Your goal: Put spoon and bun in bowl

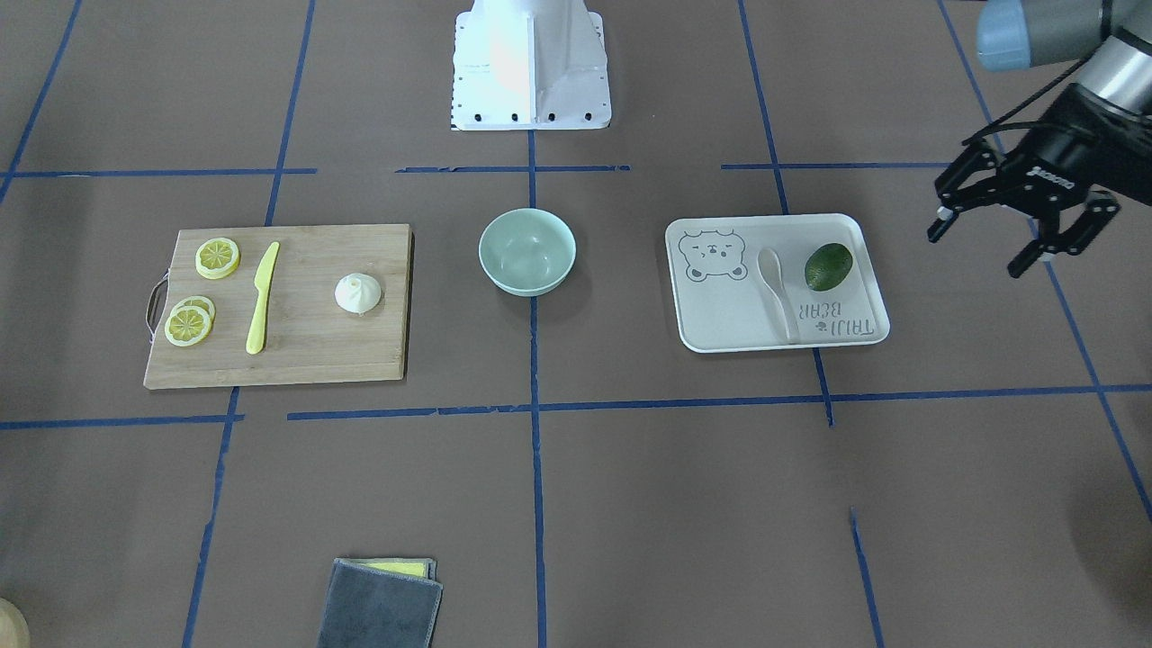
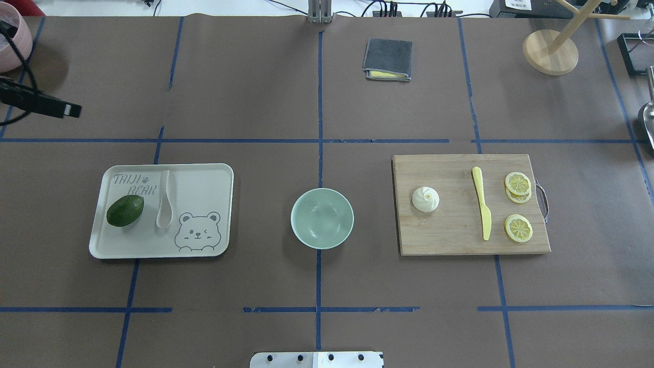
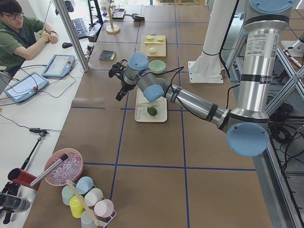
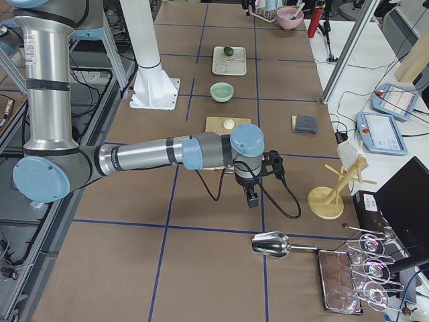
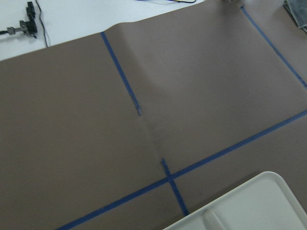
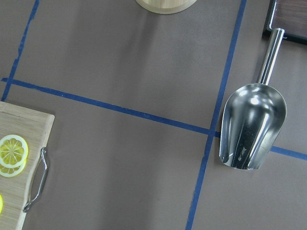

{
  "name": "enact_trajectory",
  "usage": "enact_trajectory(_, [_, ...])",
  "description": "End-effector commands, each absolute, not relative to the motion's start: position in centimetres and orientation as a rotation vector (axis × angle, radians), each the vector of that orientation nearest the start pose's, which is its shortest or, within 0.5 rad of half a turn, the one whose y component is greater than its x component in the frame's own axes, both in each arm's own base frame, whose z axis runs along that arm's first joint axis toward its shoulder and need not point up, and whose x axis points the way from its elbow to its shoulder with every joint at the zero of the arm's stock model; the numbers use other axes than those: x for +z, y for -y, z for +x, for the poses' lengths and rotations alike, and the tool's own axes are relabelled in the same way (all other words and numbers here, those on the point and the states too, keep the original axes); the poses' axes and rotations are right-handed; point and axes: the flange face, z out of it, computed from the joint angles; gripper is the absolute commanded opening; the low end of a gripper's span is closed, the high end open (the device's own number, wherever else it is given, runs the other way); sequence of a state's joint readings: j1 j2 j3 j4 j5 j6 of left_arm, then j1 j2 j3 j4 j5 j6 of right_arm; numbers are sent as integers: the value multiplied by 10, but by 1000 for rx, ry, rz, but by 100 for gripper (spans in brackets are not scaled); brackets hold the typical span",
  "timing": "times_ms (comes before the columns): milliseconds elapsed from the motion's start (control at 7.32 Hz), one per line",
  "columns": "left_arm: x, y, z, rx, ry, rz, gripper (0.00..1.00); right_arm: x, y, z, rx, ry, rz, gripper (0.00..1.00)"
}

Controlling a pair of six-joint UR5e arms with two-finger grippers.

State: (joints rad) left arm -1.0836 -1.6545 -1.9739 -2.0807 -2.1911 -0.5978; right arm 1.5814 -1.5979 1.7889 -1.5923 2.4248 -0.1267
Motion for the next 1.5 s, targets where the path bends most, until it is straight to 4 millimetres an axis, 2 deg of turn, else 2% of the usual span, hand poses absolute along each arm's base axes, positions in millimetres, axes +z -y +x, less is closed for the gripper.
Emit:
enact_trajectory(0, [358,462,237,138,-950,496,100,565,482,62,-174,858,207,100])
enact_trajectory(137, [372,452,277,55,-913,458,100,567,482,62,-173,866,203,100])
enact_trajectory(273, [381,450,302,-19,-897,424,96,568,482,62,-171,870,201,100])
enact_trajectory(410, [392,453,311,-86,-879,403,81,568,482,61,-171,871,199,100])
enact_trajectory(547, [400,448,332,-134,-870,374,69,568,482,61,-171,872,199,100])
enact_trajectory(683, [397,449,359,-182,-879,348,64,568,481,61,-171,872,199,100])
enact_trajectory(820, [400,443,383,-167,-874,331,64,569,481,61,-170,872,198,100])
enact_trajectory(957, [402,438,394,-159,-867,331,64,568,481,61,-171,872,199,100])
enact_trajectory(1367, [415,435,403,-155,-841,322,64,569,480,61,-170,872,198,100])
